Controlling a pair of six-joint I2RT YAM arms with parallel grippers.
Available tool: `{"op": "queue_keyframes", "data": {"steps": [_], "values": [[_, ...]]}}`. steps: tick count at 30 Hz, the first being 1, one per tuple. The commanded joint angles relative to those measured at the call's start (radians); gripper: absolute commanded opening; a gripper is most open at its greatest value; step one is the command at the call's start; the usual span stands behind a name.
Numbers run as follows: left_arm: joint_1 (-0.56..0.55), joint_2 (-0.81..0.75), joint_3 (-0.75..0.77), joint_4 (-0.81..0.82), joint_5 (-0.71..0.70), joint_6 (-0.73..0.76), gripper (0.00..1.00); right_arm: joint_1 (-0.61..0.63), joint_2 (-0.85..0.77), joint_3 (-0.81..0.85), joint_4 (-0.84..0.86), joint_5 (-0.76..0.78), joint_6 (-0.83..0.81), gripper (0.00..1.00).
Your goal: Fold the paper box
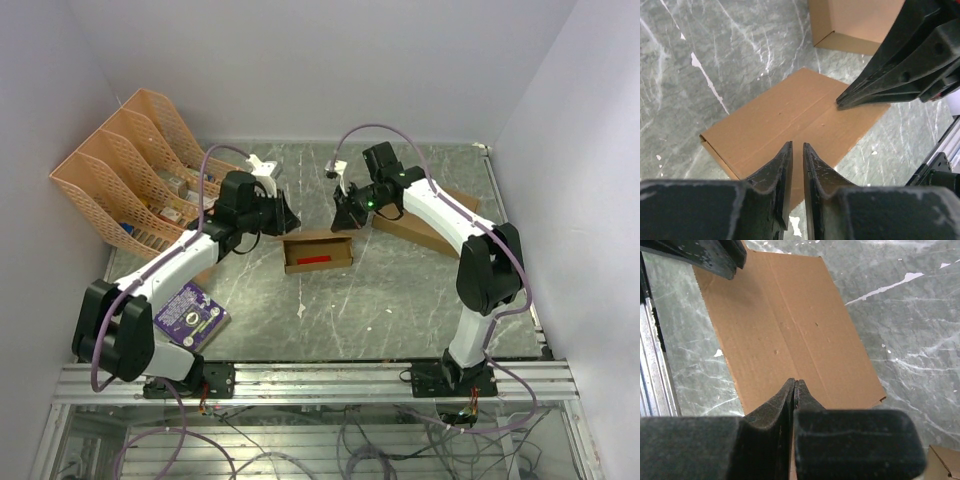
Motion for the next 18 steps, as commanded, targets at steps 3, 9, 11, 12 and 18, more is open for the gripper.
{"op": "queue_keyframes", "data": {"steps": [3, 9, 11, 12, 18], "values": [[0.007, 0.044, -0.041, -0.047, -0.013, 0.016, 0.22, -0.004, -0.018, -0.045, -0.005, -0.005, -0.014, 0.00], [0.007, 0.080, -0.098, -0.042, 0.018, -0.007, 0.19, -0.002, -0.002, -0.087, -0.003, -0.008, -0.024, 0.00], [0.006, 0.096, -0.112, -0.040, 0.026, -0.015, 0.19, -0.002, 0.003, -0.100, -0.002, -0.007, -0.026, 0.00], [0.005, 0.103, -0.119, -0.038, 0.029, -0.018, 0.19, -0.002, 0.006, -0.105, -0.001, -0.008, -0.028, 0.00], [-0.006, 0.172, -0.144, -0.038, 0.041, -0.026, 0.17, -0.002, 0.028, -0.141, 0.006, 0.001, -0.030, 0.00]]}}
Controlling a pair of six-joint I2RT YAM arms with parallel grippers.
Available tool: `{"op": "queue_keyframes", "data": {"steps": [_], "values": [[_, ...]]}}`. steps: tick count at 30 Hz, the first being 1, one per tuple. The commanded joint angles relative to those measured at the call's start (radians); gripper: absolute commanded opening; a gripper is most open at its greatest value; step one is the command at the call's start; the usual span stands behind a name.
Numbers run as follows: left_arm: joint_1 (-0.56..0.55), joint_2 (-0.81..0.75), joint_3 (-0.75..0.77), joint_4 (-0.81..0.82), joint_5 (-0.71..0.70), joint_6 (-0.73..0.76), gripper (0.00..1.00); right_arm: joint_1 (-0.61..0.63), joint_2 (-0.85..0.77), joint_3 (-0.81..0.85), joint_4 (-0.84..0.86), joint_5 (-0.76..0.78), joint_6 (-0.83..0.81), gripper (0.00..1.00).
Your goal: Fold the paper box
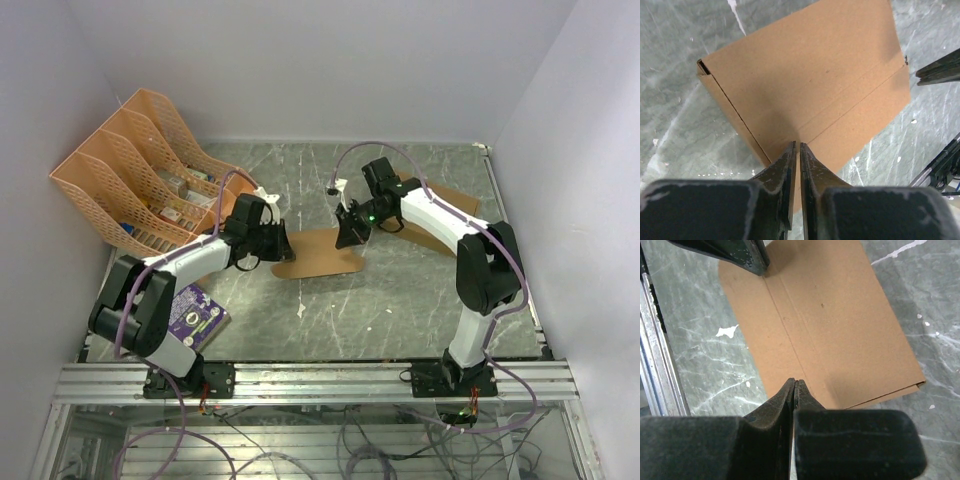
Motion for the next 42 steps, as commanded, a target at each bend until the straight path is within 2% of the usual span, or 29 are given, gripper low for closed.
{"op": "queue_keyframes", "data": {"steps": [1, 12, 19, 29, 34, 37, 42], "values": [[-0.009, 0.048, -0.021, -0.003, 0.030, -0.012, 0.17, -0.002, 0.031, -0.027, 0.008, 0.001, -0.010, 0.00], [-0.013, 0.060, 0.001, -0.009, 0.006, -0.013, 0.19, -0.002, 0.079, -0.048, 0.015, 0.013, -0.016, 0.00], [-0.013, -0.001, 0.007, 0.014, 0.011, -0.037, 0.23, -0.016, 0.004, -0.075, 0.051, -0.003, -0.009, 0.00], [-0.013, 0.030, -0.027, 0.070, 0.024, -0.050, 0.24, -0.061, 0.066, -0.099, 0.076, 0.041, 0.016, 0.00], [-0.012, 0.006, -0.027, 0.071, 0.013, -0.050, 0.24, -0.074, 0.046, -0.089, 0.064, -0.015, -0.001, 0.01], [-0.012, -0.053, -0.034, 0.072, -0.029, -0.053, 0.26, -0.098, -0.030, -0.098, 0.085, -0.097, -0.006, 0.10], [-0.002, -0.191, -0.119, 0.171, -0.100, -0.088, 0.29, -0.171, -0.121, -0.181, 0.224, -0.138, 0.097, 0.40]]}}
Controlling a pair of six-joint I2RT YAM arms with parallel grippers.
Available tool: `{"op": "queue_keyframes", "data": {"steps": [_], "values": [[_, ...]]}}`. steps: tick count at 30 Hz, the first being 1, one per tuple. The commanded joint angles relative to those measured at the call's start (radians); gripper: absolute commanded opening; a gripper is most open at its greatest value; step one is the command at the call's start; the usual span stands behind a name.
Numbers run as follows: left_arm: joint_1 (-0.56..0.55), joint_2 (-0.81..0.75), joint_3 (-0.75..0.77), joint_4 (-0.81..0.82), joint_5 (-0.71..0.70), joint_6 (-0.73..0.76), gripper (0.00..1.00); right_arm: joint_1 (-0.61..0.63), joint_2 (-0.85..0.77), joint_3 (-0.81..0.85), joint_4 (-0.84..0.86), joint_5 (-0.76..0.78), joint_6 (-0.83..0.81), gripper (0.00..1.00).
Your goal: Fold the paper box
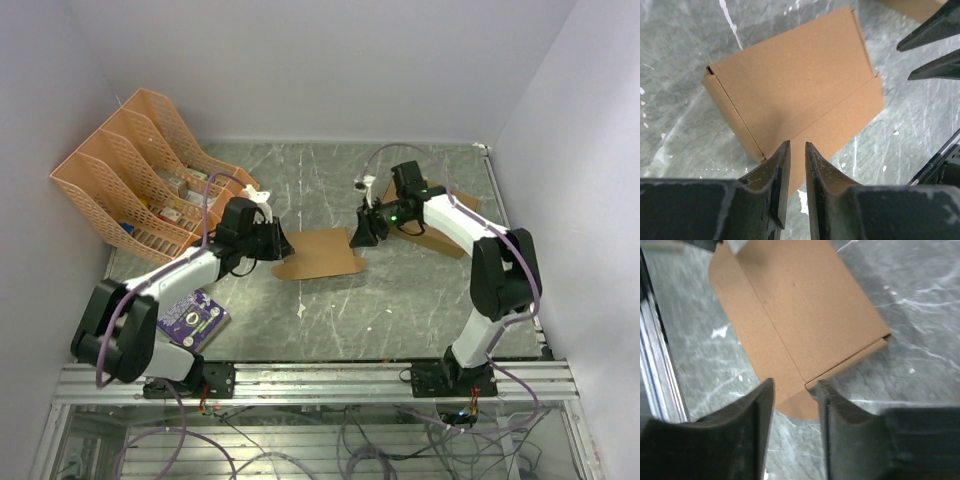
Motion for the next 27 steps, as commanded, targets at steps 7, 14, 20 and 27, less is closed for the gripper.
{"op": "queue_keyframes", "data": {"steps": [7, 14, 20, 27], "values": [[0.034, -0.294, -0.296, 0.374, -0.160, -0.195, 0.56, -0.102, 0.036, -0.088, 0.217, -0.060, 0.219, 0.57], [0.039, -0.372, -0.366, 0.411, -0.232, -0.264, 0.85, -0.101, 0.115, -0.062, 0.238, -0.118, 0.279, 0.56], [0.057, -0.297, -0.395, 0.497, -0.157, -0.298, 0.86, -0.103, 0.179, -0.053, 0.236, -0.133, 0.299, 0.53], [0.087, -0.242, -0.429, 0.598, -0.114, -0.330, 0.85, -0.127, 0.194, -0.063, 0.243, -0.132, 0.313, 0.33]]}}
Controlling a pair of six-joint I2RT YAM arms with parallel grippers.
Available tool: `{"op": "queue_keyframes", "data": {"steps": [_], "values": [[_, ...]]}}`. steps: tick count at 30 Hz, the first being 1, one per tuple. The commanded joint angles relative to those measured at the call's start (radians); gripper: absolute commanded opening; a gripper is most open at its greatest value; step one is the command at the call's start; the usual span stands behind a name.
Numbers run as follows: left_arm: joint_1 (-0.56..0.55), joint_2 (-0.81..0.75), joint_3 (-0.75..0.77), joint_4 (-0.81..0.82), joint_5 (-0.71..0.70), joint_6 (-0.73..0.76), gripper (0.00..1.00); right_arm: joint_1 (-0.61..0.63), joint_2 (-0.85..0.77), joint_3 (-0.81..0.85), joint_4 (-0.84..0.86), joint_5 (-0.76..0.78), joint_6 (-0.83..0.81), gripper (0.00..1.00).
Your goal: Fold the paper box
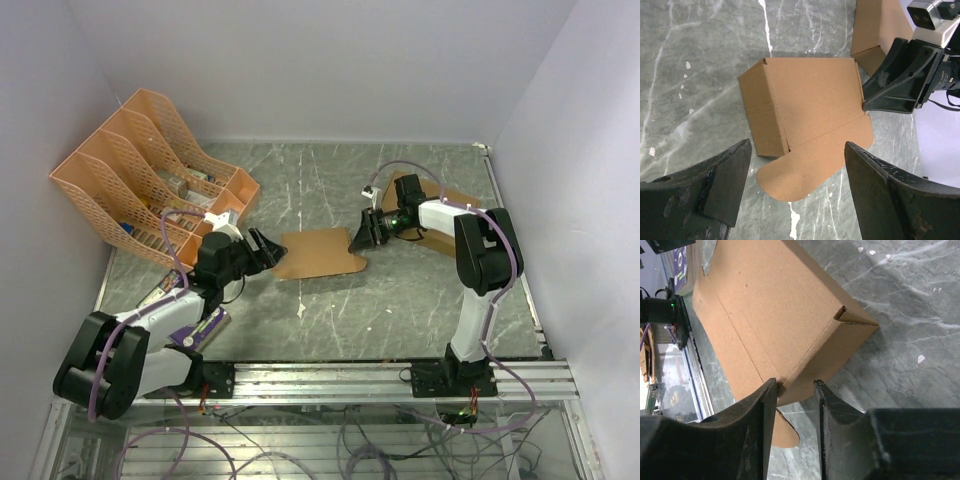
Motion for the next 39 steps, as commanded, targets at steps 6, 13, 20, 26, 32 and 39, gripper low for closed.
{"op": "queue_keyframes", "data": {"steps": [6, 13, 20, 26, 32, 39], "values": [[0.037, 0.036, -0.054, 0.216, 0.045, -0.065, 0.86, -0.044, 0.026, -0.019, 0.036, 0.024, 0.027, 0.29], [0.037, 0.166, -0.095, 0.419, 0.091, -0.162, 0.93, -0.069, 0.058, -0.027, 0.045, -0.009, 0.052, 0.29], [0.027, 0.306, -0.139, 0.602, 0.091, -0.255, 0.98, -0.088, 0.066, -0.042, 0.067, -0.020, 0.077, 0.26], [-0.045, 0.326, -0.145, 0.620, 0.019, -0.284, 0.99, -0.099, 0.074, -0.047, 0.075, -0.027, 0.089, 0.26], [-0.067, 0.392, -0.153, 0.734, 0.001, -0.331, 0.99, -0.103, 0.079, -0.048, 0.077, -0.037, 0.091, 0.26], [-0.098, 0.525, -0.135, 0.908, -0.027, -0.395, 0.99, -0.103, 0.083, -0.048, 0.075, -0.040, 0.090, 0.26]]}}
